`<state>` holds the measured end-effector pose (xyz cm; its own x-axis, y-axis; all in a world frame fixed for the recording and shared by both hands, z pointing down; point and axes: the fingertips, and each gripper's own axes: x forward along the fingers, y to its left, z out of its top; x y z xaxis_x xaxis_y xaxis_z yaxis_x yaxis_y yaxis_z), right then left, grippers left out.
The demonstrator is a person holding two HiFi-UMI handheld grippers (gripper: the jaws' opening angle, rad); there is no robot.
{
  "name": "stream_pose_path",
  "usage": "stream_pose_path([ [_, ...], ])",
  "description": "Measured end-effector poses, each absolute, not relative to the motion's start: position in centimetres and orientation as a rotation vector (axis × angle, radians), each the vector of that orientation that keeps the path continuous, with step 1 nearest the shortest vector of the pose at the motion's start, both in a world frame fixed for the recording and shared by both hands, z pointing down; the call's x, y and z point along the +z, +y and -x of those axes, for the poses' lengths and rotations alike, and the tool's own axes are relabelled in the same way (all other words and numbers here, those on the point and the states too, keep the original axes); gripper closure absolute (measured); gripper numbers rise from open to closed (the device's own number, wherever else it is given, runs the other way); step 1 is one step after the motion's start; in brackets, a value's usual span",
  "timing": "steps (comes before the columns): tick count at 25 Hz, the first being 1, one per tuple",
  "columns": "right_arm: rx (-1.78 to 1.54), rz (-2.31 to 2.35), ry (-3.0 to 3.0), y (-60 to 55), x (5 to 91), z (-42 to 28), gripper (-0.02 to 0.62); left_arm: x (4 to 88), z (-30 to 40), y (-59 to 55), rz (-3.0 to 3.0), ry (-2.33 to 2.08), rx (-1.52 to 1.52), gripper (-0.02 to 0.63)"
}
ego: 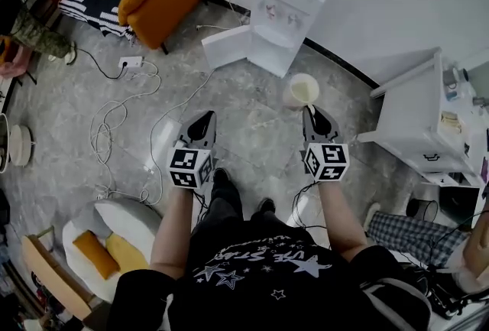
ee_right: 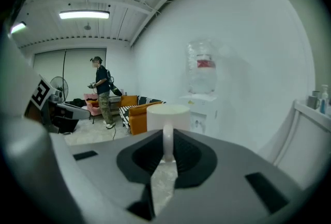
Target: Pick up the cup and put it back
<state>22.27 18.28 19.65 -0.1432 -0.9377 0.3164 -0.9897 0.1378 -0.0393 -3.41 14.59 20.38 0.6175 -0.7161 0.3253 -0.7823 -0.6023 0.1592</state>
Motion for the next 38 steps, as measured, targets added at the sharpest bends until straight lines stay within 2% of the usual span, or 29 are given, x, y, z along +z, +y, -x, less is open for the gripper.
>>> stream_pose_path([
  [6, 0.319, -1.909, -2.180, 22.1, 18.6, -24.2, 0.552, 19.5, 2.0, 18.3, -2.598, -1.201, 0.348, 0.597],
  [13, 0.339, -1.867, -2.183, 22.8, 19.3, -22.1, 0.553, 19.6, 2.1, 18.3, -2.605, -1.167, 0.320, 0.597],
  [24, 0.391, -1.942, -2.129, 14.8, 20.7, -16.7, 0.552, 20.6, 9.5, 10.6, -2.618, -1.096, 0.296, 0.597],
  [29, 0.442, -1.951, -2.063, 12.6, 24.1, -16.4, 0.552, 23.6, 11.8, 8.6, -2.555, -1.099, 0.350, 0.597],
  [38, 0.608, -1.921, -1.965, 5.6, 34.2, -20.5, 0.552, 29.4, 10.1, 2.6, -2.468, -1.109, 0.450, 0.597],
])
